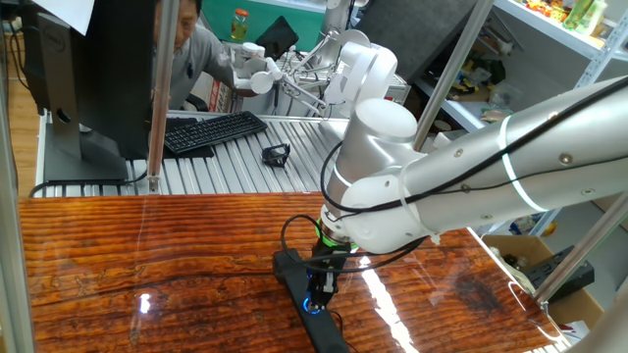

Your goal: Turn the knob to decrease the volume of the speaker

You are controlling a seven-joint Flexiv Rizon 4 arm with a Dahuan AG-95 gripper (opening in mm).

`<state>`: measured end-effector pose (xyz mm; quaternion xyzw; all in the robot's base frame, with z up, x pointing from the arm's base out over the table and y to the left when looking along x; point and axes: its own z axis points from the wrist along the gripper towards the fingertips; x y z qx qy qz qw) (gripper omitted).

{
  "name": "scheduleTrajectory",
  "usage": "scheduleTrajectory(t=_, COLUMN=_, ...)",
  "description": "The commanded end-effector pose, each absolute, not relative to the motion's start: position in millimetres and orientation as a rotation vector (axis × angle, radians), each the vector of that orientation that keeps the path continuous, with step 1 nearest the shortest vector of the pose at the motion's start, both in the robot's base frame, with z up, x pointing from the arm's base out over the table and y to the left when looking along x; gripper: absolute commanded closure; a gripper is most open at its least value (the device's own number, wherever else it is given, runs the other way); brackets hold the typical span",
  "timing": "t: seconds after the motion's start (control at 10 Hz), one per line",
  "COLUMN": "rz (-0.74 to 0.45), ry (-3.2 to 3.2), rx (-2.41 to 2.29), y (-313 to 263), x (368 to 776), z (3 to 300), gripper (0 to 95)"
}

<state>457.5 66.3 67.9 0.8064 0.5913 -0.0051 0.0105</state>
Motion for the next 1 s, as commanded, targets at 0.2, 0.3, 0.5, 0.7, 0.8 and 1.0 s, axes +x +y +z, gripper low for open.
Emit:
scheduleTrajectory(t=0.2, rz=-0.035, ry=1.838, rx=2.501, y=67.0, x=458.2, z=68.9, gripper=57.0)
scheduleTrajectory(t=0.3, rz=-0.027, ry=1.827, rx=2.518, y=67.0, x=458.1, z=68.9, gripper=57.0)
scheduleTrajectory(t=0.5, rz=-0.029, ry=1.815, rx=2.532, y=67.0, x=457.8, z=68.9, gripper=38.0)
scheduleTrajectory(t=0.7, rz=-0.027, ry=1.814, rx=2.537, y=66.5, x=456.6, z=67.9, gripper=38.0)
scheduleTrajectory(t=0.8, rz=-0.026, ry=1.812, rx=2.537, y=66.2, x=456.0, z=67.0, gripper=38.0)
scheduleTrajectory(t=1.0, rz=-0.022, ry=1.812, rx=2.542, y=66.1, x=455.9, z=66.9, gripper=57.0)
